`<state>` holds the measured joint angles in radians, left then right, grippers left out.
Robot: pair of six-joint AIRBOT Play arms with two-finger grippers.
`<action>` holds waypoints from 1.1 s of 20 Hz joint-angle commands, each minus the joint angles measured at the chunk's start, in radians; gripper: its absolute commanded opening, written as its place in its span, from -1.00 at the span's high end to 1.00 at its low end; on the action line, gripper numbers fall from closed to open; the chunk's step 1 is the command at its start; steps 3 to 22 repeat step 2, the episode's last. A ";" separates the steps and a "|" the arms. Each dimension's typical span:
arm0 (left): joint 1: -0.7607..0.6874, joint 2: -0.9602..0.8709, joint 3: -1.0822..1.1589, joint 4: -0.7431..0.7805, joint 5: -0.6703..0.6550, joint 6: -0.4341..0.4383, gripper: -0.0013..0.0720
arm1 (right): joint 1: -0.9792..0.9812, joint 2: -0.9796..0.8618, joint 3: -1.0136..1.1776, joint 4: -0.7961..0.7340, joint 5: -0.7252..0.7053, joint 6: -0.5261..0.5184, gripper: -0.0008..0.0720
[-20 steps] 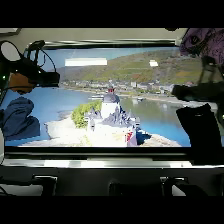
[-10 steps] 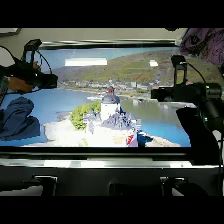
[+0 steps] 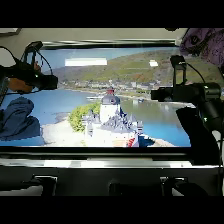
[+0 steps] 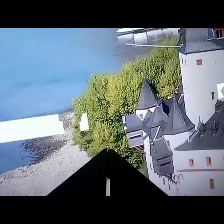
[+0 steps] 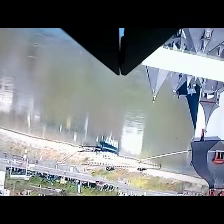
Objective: Fold the clothes and pants, and hang the long-sleeved shirts on hangers.
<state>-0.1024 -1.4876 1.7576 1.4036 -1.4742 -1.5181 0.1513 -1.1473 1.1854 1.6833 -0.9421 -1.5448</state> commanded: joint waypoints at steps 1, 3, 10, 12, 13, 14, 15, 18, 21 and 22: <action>-0.001 -0.001 0.000 0.000 -0.001 0.000 0.91 | 0.001 0.000 0.001 0.000 0.002 0.000 0.84; -0.001 -0.001 0.000 0.000 -0.001 0.000 0.91 | 0.001 0.000 0.001 0.000 0.002 0.000 0.84; -0.001 -0.001 0.000 0.000 -0.001 0.000 0.91 | 0.001 0.000 0.001 0.000 0.002 0.000 0.84; -0.001 -0.001 0.000 0.000 -0.001 0.000 0.91 | 0.001 0.000 0.001 0.000 0.002 0.000 0.84; -0.001 -0.001 0.000 0.000 -0.001 0.000 0.91 | 0.001 0.000 0.001 0.000 0.002 0.000 0.84; -0.001 -0.001 0.000 0.000 -0.001 0.000 0.91 | 0.001 0.000 0.001 0.000 0.002 0.000 0.84; -0.001 -0.001 0.000 0.000 -0.001 0.000 0.91 | 0.001 0.000 0.001 0.000 0.002 0.000 0.84; -0.001 -0.001 0.000 0.000 -0.001 0.000 0.91 | 0.001 0.000 0.001 0.000 0.002 0.000 0.84; -0.001 -0.001 0.000 0.000 -0.001 0.000 0.91 | 0.001 0.000 0.001 0.000 0.002 0.000 0.84; -0.001 -0.001 0.000 0.000 -0.001 0.000 0.91 | 0.001 0.000 0.001 0.000 0.002 0.000 0.84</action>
